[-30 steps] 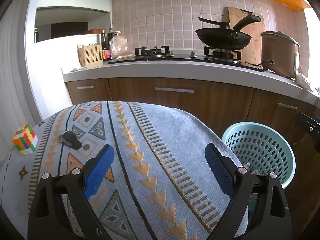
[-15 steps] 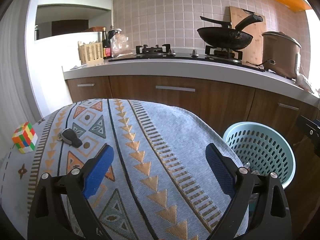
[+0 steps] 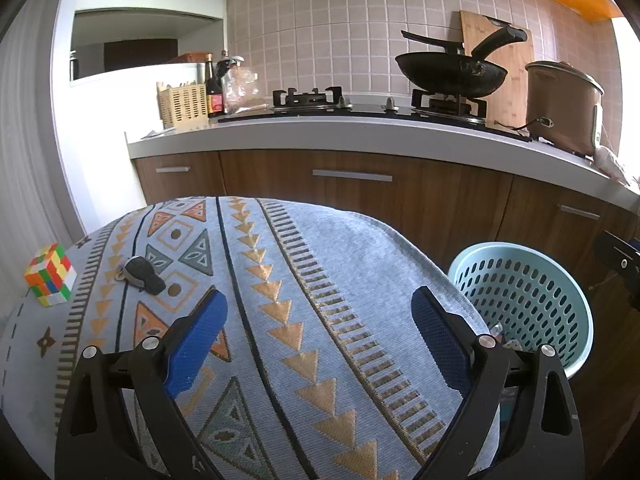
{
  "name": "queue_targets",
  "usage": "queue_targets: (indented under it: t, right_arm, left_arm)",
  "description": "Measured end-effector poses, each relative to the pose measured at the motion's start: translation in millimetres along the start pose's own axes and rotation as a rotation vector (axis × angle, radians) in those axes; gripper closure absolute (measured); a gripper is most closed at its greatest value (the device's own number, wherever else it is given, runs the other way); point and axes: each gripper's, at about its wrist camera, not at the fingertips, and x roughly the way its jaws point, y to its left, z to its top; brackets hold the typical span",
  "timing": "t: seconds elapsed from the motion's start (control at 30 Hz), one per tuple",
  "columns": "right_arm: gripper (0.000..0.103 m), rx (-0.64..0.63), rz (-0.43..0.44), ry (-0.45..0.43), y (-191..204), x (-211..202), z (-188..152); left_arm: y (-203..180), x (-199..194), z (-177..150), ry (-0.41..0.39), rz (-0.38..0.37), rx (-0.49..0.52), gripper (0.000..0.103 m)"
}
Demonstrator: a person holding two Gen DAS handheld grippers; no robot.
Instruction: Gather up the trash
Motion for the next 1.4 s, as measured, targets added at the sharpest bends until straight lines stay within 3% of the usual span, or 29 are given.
queue_targets:
  t: [1.4]
  right_arm:
    - [0.033,-0.01,0.007,0.003,3.6,1.0,0.7]
  left_arm:
    - [1.9,-0.6,-0.8,-0.004,0.001,0.001,0.011]
